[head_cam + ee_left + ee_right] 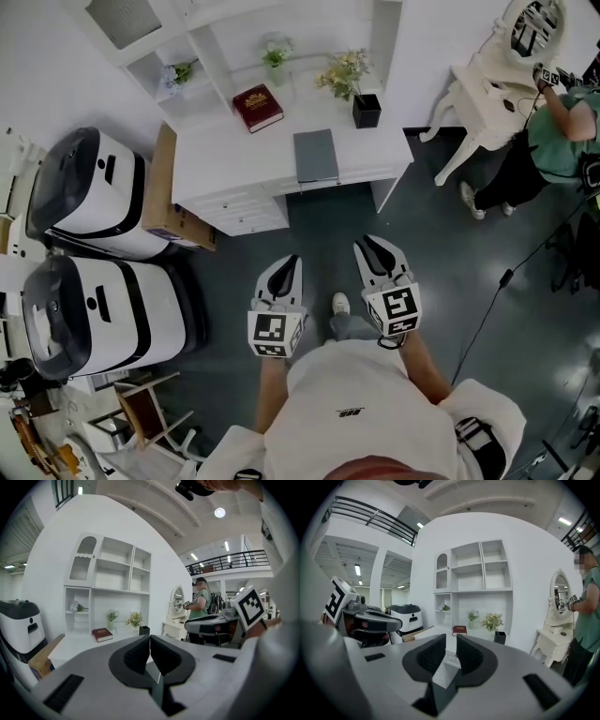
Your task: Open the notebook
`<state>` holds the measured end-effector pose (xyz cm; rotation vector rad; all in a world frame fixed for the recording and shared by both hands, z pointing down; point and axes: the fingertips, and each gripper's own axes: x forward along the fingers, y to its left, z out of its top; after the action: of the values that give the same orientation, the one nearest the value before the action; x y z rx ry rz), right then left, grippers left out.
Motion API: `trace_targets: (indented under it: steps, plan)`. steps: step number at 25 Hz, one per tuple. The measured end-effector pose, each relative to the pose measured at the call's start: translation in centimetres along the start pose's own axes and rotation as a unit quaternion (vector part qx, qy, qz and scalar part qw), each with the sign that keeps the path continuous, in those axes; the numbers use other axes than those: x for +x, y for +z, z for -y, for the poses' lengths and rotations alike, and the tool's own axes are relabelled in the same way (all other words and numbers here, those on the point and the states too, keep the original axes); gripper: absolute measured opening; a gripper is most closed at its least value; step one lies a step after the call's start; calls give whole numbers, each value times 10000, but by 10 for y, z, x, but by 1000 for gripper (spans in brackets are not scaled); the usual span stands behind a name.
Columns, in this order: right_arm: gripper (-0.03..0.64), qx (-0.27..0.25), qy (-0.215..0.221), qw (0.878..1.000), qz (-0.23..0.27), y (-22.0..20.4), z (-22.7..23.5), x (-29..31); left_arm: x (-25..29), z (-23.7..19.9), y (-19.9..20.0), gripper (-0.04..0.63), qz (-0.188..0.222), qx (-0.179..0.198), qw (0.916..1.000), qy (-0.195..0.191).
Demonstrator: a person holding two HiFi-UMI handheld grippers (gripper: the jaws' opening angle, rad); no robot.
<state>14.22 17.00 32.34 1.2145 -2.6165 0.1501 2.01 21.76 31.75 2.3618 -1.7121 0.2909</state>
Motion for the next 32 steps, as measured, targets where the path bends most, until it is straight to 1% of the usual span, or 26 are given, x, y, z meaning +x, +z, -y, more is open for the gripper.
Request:
trace_targets:
  steps: [9,14,22,28,32]
  plan:
    - [55,35,144,9999,-19,8,42,41,55,-9,19,0,-24,45,9999,96]
    - [52,45,182,9998,-48,9,59,63,78,-18,24,0,-35,35,9999,154]
    - [51,60,273,9996,-88,12,74,96,110,-36,31,0,-56,16,9998,191]
    - [51,34,224,9996,-153,11,80,122,129,-55,31,0,-47,14,9998,169]
    - [51,25,151,9997,-198,12,83,141,144,-72,31,0,-57,-17,9999,86]
